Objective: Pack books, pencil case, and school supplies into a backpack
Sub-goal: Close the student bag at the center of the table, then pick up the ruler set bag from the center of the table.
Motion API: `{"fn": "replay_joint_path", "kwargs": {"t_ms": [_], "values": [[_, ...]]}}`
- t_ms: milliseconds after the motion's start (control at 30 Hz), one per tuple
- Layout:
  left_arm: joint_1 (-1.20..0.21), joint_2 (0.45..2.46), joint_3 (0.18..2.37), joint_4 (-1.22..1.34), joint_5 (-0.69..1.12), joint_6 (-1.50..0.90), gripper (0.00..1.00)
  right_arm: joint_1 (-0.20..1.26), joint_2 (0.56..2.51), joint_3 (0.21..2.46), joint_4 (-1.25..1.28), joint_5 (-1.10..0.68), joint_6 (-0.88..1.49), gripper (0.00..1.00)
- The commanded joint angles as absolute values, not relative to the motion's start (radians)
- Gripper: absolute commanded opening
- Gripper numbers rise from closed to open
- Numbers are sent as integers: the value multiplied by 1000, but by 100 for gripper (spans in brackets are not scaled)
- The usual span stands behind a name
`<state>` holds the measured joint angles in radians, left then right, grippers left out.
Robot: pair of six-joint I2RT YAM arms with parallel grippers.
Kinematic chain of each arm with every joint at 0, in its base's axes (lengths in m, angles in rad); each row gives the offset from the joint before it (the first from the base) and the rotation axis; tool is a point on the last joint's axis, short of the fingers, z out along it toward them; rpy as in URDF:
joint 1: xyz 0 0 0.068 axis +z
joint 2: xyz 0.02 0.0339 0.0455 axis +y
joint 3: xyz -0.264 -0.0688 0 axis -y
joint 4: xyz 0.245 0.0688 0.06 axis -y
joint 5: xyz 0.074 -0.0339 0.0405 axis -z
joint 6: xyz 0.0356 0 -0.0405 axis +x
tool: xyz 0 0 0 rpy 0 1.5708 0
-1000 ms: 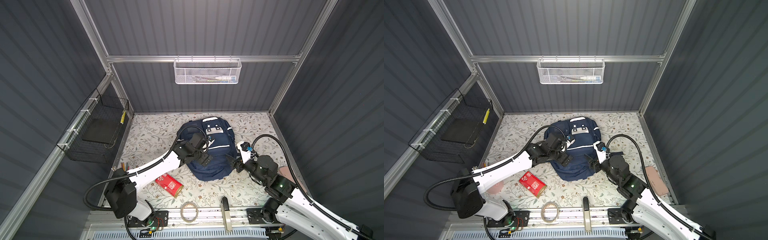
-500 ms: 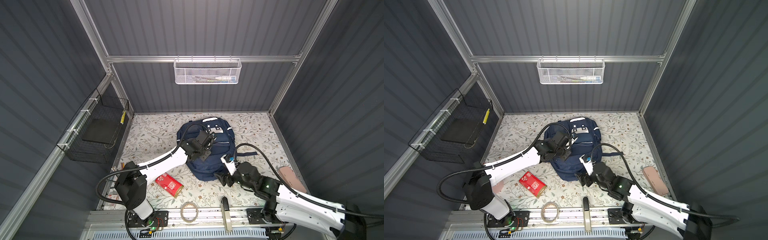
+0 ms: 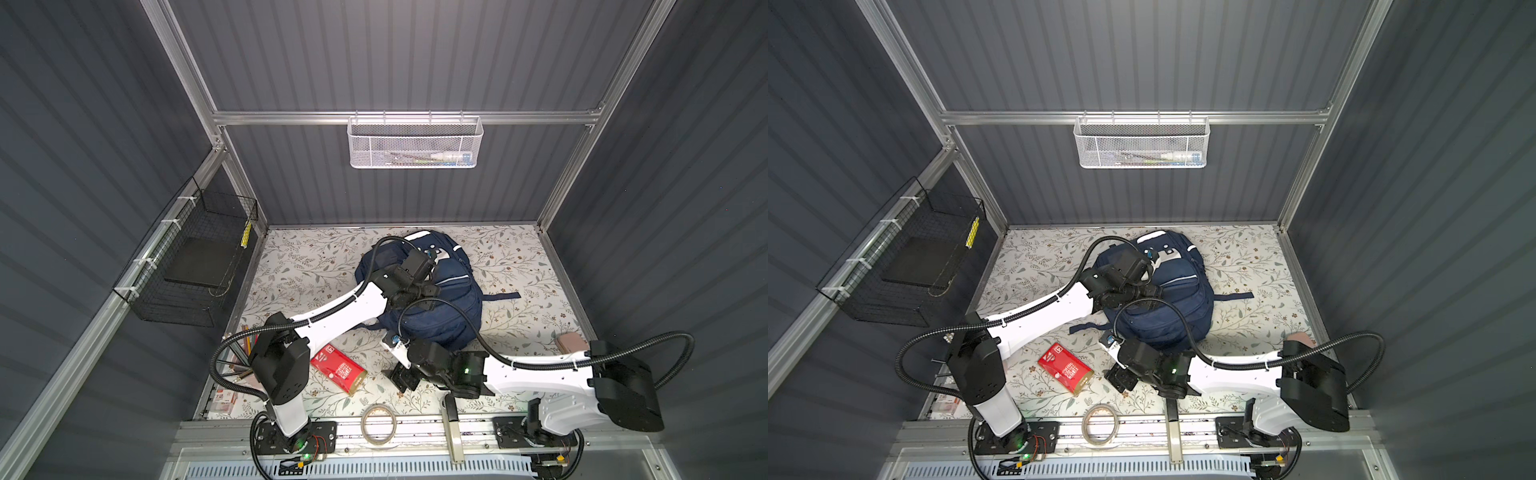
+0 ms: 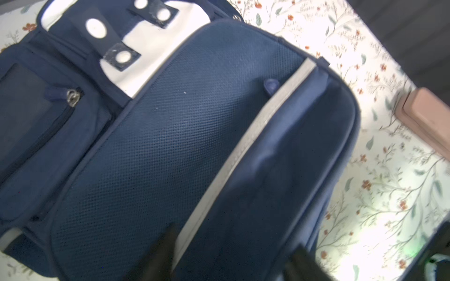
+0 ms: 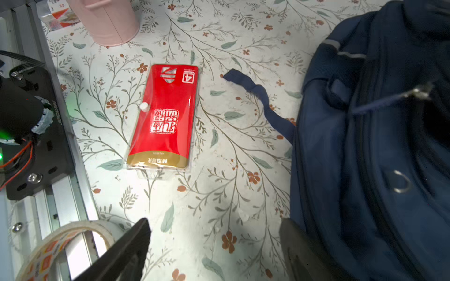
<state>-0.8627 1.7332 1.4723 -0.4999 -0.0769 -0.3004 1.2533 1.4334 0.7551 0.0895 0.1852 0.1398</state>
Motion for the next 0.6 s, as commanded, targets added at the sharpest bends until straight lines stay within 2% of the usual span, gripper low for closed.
{"fn": "replay_joint_path", "kwargs": {"t_ms": [0,100,200,300,400,567], "values": [[-815,1606,1445,-498,-87,-385,99,1256,1469,801,83,154,130,85],[-718,1477,1383,-512,-46,-462,100,1249,1470,783,117,137,135,87],[-625,1378,1379,-606,-49,-529,100,1202,1467,785,114,46,184,87],[-604,1297,1368,-734,-146,-578,100,1115,1475,784,125,-97,286,88],[-588,1234,1297,-806,-164,-653,100,1032,1506,809,116,-231,376,89],[-587,1122,1136,-881,-138,-784,94,1022,1587,912,38,-246,391,90]]}}
